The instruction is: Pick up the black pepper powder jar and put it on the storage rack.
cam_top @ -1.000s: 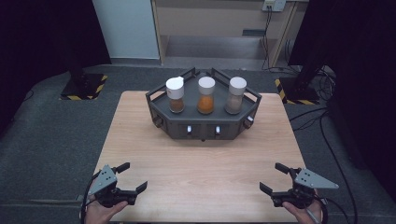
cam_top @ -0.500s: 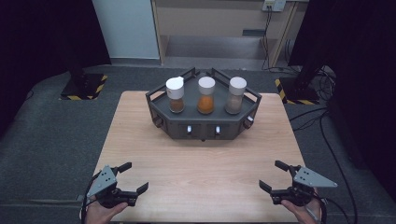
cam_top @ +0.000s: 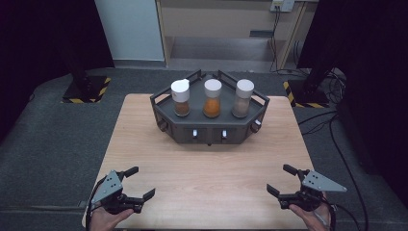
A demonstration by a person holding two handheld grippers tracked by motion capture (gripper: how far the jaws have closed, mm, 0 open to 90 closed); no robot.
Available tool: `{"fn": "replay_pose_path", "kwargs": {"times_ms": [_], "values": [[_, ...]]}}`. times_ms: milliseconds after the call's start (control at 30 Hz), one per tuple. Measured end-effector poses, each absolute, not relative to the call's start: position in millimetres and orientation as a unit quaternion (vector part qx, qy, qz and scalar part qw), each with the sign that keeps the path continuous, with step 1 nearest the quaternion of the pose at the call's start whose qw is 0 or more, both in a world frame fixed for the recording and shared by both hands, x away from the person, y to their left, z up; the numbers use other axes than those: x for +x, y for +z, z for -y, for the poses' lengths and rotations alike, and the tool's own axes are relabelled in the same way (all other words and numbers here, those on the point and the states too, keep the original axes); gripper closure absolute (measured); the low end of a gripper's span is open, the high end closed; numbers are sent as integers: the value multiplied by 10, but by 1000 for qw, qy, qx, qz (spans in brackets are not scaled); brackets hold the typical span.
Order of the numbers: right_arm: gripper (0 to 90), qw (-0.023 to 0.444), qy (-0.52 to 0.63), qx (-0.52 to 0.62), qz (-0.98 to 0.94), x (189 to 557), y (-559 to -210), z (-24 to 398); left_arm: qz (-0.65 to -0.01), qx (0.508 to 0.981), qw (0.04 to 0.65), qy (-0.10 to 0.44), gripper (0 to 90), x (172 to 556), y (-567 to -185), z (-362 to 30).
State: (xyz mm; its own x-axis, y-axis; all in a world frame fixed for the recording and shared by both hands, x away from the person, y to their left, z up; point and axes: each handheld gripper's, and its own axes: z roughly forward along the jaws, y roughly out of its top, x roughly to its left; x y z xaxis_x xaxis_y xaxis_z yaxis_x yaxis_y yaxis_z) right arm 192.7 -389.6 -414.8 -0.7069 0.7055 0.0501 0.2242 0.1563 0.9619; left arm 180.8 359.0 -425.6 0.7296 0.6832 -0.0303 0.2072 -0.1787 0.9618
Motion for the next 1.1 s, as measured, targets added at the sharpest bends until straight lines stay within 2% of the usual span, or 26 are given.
{"fn": "replay_pose_path", "kwargs": {"times_ms": [1100], "values": [[53, 208, 569, 335, -721, 1926, -4161, 3940, -313, 729, 572, 208, 35, 1799, -4277, -3634]]}}
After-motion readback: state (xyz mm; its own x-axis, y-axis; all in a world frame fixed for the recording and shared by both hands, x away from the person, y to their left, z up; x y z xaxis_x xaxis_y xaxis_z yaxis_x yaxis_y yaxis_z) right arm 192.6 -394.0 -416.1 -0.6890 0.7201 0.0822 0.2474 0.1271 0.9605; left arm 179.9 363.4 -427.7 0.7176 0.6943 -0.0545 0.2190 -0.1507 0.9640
